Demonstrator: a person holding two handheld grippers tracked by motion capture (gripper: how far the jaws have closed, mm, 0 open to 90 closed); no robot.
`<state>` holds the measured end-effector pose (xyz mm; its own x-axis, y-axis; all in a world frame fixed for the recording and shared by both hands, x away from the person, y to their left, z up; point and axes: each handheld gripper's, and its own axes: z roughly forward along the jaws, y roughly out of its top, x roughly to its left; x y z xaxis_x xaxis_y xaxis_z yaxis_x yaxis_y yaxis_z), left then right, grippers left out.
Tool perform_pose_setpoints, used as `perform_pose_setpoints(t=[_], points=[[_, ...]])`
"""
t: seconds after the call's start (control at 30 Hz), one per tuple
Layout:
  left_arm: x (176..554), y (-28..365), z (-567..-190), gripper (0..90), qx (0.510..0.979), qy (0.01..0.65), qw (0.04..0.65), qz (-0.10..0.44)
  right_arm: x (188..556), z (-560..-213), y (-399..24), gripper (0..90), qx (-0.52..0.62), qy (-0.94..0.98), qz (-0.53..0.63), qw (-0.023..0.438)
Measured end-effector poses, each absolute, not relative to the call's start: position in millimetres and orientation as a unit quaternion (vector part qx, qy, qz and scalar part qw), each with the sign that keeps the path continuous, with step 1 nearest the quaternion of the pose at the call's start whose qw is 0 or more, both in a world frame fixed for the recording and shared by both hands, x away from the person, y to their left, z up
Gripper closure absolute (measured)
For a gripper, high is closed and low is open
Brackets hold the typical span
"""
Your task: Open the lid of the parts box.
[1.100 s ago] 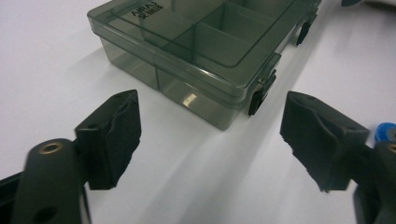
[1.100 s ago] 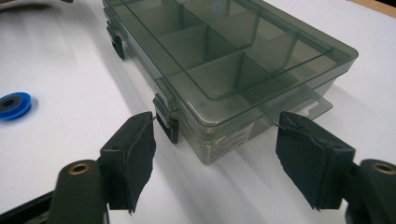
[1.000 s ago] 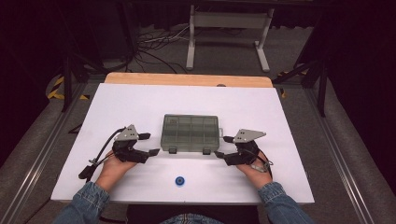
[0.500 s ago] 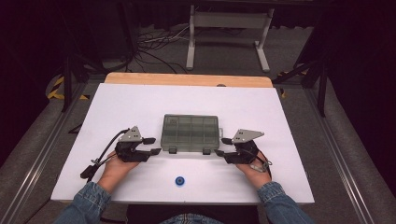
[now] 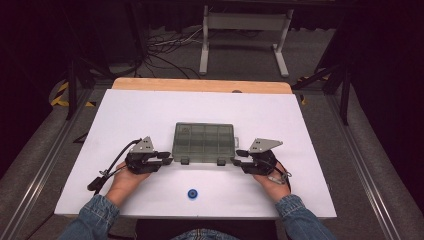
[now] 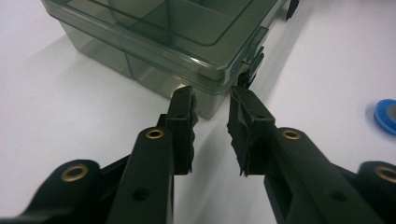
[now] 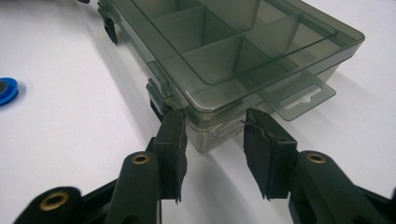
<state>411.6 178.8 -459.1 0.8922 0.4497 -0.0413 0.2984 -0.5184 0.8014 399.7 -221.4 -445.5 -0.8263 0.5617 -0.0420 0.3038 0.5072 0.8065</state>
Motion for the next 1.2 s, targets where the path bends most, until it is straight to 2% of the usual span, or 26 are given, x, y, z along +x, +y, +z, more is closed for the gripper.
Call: perform_pose_setpoints(t=[0.73,1.2], points=[[409,177,-456,80.1,0.864,0.209,0.447,0.098,400,-446,-223,68.6,0.251,0.854,0.433,0.139],[408,181,-448,82.1,0.843,0.208,0.485,0.098,398,-436,-225,73.6,0.247,0.842,0.458,0.14]])
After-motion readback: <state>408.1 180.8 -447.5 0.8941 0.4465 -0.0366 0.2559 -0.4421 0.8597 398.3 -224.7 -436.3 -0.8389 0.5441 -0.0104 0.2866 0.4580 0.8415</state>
